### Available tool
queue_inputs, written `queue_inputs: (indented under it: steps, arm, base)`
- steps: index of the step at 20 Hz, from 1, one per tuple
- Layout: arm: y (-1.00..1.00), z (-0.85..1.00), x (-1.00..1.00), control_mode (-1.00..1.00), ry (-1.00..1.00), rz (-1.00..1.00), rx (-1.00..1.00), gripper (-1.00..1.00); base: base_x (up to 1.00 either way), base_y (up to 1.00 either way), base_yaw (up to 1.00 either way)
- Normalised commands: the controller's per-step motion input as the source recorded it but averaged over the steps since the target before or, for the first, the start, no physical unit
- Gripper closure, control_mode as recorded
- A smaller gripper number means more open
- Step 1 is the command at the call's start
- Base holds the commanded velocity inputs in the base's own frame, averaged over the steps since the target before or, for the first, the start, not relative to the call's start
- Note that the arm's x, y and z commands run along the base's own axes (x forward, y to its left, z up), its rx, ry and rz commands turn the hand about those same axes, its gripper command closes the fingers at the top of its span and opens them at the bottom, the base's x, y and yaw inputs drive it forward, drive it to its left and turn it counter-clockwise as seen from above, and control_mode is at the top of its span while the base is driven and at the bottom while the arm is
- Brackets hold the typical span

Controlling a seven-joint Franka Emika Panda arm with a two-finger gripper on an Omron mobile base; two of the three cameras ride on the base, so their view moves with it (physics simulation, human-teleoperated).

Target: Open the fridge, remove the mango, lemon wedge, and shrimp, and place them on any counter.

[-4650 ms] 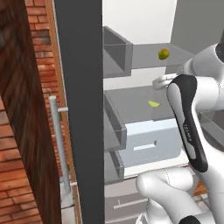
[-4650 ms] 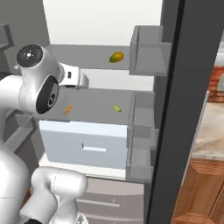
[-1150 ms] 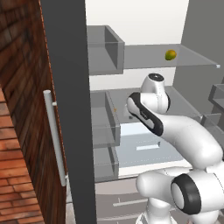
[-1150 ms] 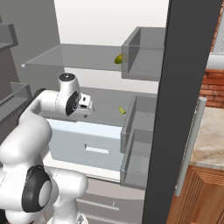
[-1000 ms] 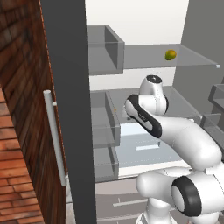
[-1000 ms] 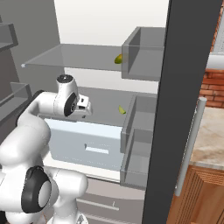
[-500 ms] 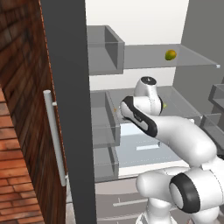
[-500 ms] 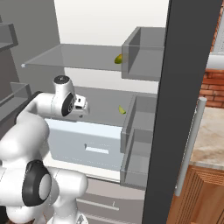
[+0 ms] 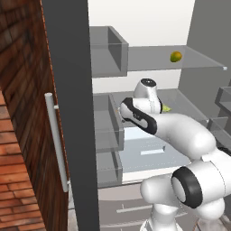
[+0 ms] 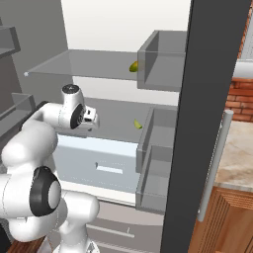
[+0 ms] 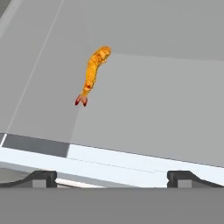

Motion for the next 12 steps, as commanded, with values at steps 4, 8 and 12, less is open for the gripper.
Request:
queue_inputs:
  steps: [4, 8, 12]
  arm:
    - [0.13, 0.00, 0.23, -1.00, 0.05, 0.00, 0.07, -1.00]
    - [0.18, -0.08, 0.29, -1.00, 0.04, 0.00, 0.03, -1.00]
    - [0.13, -0.03, 0.30, -1.00, 0.00, 0.00, 0.00, -1.00]
  base:
    - [0.00, 0.00, 0.00]
    - [0.00, 0.00, 0.00]
    - [0.00, 0.00, 0.00]
